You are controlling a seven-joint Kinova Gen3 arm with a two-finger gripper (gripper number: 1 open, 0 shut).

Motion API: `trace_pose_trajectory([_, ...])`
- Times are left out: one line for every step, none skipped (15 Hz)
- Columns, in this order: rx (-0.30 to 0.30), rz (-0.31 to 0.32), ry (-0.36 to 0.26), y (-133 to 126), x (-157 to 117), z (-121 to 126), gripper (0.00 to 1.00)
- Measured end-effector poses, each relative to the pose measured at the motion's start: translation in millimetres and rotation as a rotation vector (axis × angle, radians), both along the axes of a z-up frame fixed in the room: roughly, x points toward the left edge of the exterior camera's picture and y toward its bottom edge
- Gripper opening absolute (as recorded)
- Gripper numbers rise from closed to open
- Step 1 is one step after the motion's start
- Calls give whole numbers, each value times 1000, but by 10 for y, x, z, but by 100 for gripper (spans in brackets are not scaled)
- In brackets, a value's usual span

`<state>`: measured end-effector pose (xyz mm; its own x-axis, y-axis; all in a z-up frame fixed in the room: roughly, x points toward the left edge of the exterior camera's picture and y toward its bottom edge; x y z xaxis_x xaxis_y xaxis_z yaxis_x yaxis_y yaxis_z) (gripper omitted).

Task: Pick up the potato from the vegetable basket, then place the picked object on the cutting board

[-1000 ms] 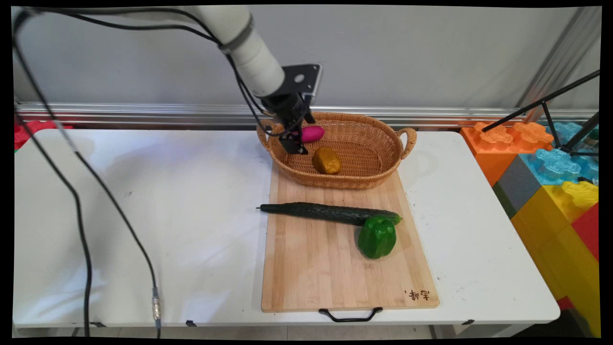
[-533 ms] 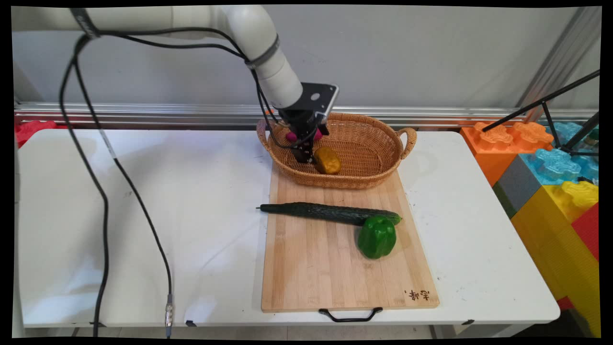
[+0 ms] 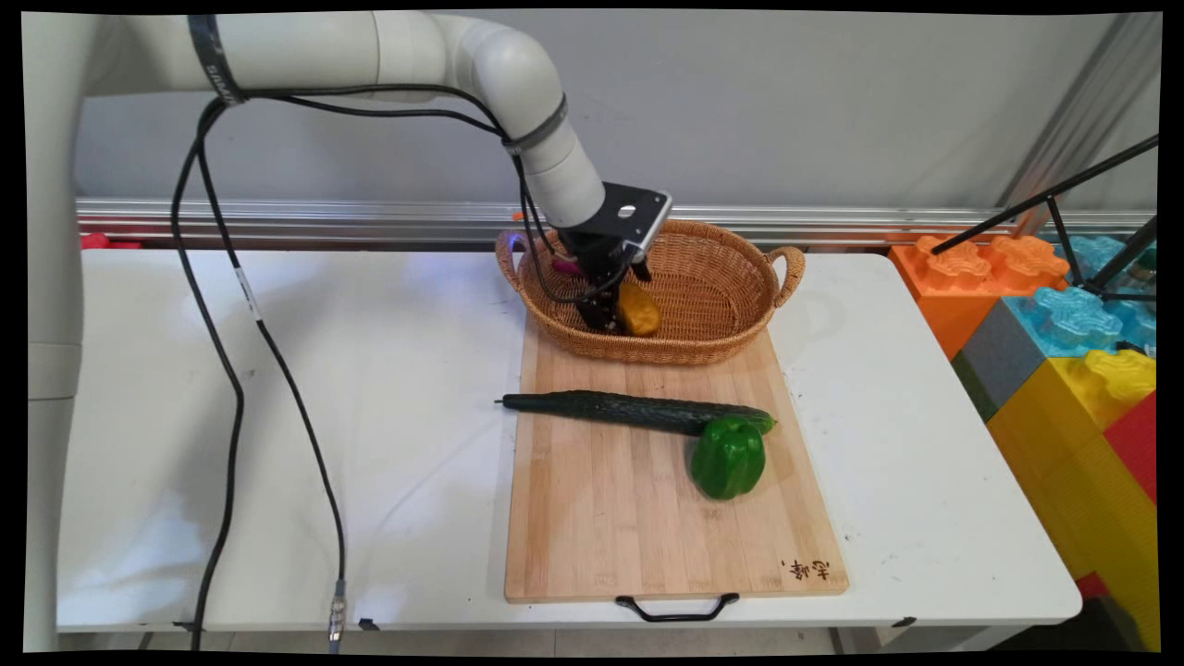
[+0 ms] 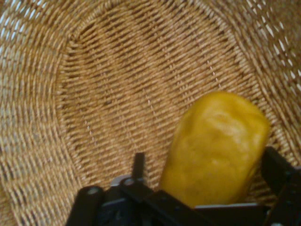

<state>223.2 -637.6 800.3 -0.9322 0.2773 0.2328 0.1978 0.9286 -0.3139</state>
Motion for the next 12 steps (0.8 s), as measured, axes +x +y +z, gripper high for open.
trace_pose_trajectory([2, -7, 0, -7, -21, -24, 0])
trace_pose_trajectory([4, -13, 0, -12, -36, -42, 0])
trace_pose_trajectory([5, -19, -1, -15, -52, -55, 0])
trace_pose_trajectory([6, -22, -1, -15, -59, -65, 0])
trace_pose_trajectory([7, -24, -1, -9, -68, -65, 0])
trace_pose_trajectory([3, -23, 2, 2, -77, -53, 0])
trace_pose_trajectory([-4, -21, 8, 18, -94, -25, 0])
trace_pose_trajectory([-15, -16, 17, 37, -102, 14, 0])
trace_pose_trajectory([-22, -11, 24, 53, -114, 45, 0])
trace_pose_trajectory([-31, -3, 34, 82, -119, 90, 0])
trace_pose_trajectory([-40, 6, 42, 125, -121, 139, 0])
trace_pose_trajectory([-49, 16, 54, 182, -136, 207, 0])
